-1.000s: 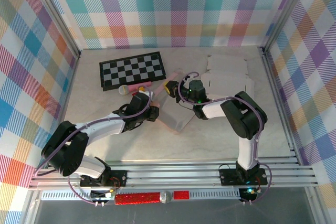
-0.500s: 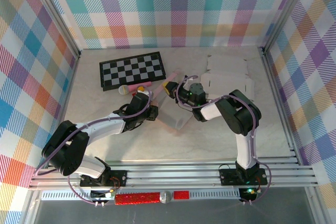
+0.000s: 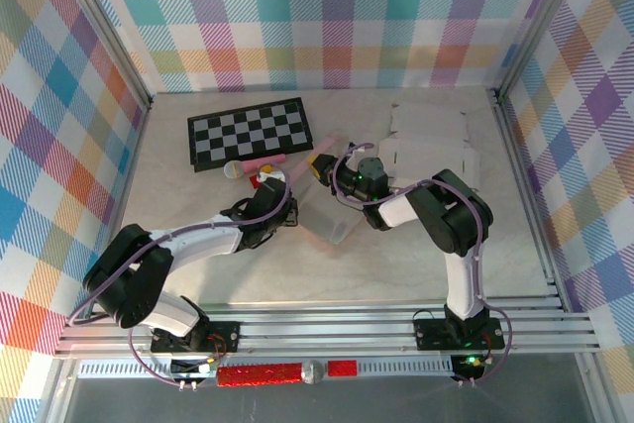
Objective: Fold the paper box
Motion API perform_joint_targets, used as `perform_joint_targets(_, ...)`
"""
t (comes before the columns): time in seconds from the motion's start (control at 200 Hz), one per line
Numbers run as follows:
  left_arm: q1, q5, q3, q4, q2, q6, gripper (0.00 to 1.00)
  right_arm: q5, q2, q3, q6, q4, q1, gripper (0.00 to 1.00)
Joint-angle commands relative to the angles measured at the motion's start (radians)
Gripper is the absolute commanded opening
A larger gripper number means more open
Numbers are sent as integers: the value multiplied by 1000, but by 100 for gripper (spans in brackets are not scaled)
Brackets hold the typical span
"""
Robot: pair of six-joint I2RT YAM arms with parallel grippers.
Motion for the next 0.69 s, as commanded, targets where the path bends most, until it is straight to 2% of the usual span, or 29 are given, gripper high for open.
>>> perform_joint_targets(0.0, -16, -66, 47, -7, 35, -47, 12, -32, 14, 7, -14, -33, 23, 0)
perform_joint_targets(0.16, -40, -107, 81, -29, 66, -63, 9, -28, 14, 10, -8, -40, 26, 0)
perform_joint_targets(0.265, -47, -128, 103, -51, 84, -76, 0, -28, 10, 13, -8, -53, 29, 0)
perform_joint_targets(0.565, -62, -217, 140, -126, 83, -114, 0, -11, -24, 20, -5, -112, 30, 0)
perform_joint_targets(0.69, -61, -235, 170, -187, 73, -76, 0, 24, -82, 11, -12, -199, 30, 25)
